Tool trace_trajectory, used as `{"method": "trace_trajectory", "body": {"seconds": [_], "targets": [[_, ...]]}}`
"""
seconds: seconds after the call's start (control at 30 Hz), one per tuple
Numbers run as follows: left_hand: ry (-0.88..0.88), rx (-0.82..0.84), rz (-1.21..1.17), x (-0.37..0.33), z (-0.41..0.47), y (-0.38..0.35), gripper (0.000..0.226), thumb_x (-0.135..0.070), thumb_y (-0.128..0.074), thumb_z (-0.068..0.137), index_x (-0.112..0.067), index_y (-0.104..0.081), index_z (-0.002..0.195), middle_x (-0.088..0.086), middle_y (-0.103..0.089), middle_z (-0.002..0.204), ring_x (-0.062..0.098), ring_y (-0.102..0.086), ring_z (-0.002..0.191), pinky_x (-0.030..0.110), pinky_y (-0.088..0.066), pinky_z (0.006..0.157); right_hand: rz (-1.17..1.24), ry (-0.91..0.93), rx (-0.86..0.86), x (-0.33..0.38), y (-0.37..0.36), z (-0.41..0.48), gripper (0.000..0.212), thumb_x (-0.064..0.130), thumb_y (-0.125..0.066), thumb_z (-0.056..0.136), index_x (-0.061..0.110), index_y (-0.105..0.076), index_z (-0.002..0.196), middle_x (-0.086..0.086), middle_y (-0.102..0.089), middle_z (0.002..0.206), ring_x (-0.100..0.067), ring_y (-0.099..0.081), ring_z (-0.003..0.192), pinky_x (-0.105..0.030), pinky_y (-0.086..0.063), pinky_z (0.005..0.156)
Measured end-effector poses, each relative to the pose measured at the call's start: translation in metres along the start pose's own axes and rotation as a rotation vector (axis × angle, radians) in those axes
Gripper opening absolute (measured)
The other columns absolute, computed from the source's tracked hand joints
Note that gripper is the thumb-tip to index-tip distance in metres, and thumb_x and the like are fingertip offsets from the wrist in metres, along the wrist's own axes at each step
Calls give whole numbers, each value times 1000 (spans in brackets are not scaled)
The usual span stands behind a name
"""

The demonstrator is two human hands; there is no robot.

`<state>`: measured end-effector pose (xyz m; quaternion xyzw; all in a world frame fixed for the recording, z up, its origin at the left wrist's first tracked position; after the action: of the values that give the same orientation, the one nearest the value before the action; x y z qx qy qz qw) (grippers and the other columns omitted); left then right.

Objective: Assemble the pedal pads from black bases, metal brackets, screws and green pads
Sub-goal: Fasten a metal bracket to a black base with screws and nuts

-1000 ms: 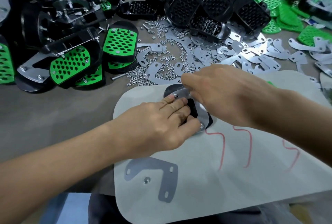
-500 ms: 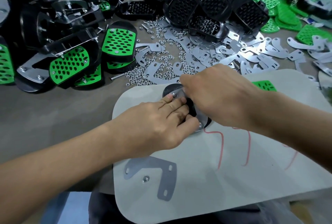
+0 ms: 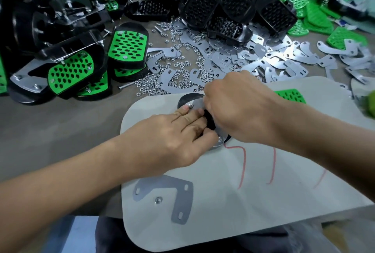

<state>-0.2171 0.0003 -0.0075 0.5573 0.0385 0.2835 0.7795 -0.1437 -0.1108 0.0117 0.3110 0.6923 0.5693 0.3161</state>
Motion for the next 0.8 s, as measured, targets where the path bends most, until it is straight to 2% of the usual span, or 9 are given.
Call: {"method": "trace_trajectory", "body": {"seconds": [0.1,0.2,0.3,0.4,0.47,0.53,0.6,0.77,0.8], "targets": [[2,6,-1,0,0,-1,50,2,-27,104,-1,-76,96,20,-76,101,34,-73,106,43,-61,85,81,70,-39,-2,2,-4,24,14,-47,97,23,-32,80,0,-46,65,-23,-43,55,-38,-26,49],[6,5,-1,0,-2,-2,39,6,-38,98,-2,-76,97,19,-76,101,33,-72,108,43,-61,86,115,124,-6,1,4,-7,23,9,-45,93,24,-30,81,1,-47,67,-27,-47,62,-41,-33,55],[0,1,-2,0,-2,-2,29,4,-47,92,-2,-75,98,19,-76,103,33,-72,110,43,-60,88,47,78,9,4,4,-2,18,10,-48,85,20,-34,80,-1,-41,65,-26,-39,57,-37,-26,51],[15,-2,-19,0,-2,-2,34,6,-42,96,-1,-75,99,19,-76,102,34,-72,109,43,-60,87,-28,13,11,5,3,2,14,13,-52,84,19,-39,82,0,-37,63,-22,-31,52,-36,-22,50],[32,-9,-30,1,-2,-1,48,5,-28,103,-2,-75,96,19,-76,100,33,-73,107,43,-61,86,3,35,-4,1,4,0,16,15,-51,90,20,-40,80,1,-41,63,-22,-37,53,-36,-23,48],[36,3,-18,0,-2,-1,51,5,-25,103,-2,-75,97,18,-76,99,33,-73,107,43,-60,88,83,62,20,-5,5,-3,18,17,-51,95,24,-41,81,2,-47,64,-22,-46,57,-37,-32,50],[27,11,-5,-1,-2,-2,45,7,-31,99,-2,-75,98,19,-76,100,33,-73,107,43,-60,89,75,108,52,-4,6,-3,19,15,-48,95,26,-39,83,3,-48,65,-24,-49,61,-41,-41,57],[30,23,-18,0,-2,-3,49,5,-26,101,-1,-75,97,20,-76,102,34,-72,107,43,-60,88,14,86,-3,-1,7,0,16,17,-51,92,18,-46,76,-1,-44,60,-23,-41,54,-35,-24,49],[31,20,-16,0,-2,-3,51,5,-25,102,-1,-75,98,20,-76,102,34,-72,107,44,-60,88,13,57,-12,-2,7,1,17,17,-52,91,16,-47,74,-3,-45,59,-24,-41,53,-35,-25,49]]}}
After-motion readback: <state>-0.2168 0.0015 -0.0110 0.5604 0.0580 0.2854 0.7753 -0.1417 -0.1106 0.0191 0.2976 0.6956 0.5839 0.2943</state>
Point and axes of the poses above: each hand's wrist, its own z-axis towards the middle knuckle, its own y-axis out of the back of the hand, x = y × z, the point moved 5 cm from there along z, towards the middle knuckle
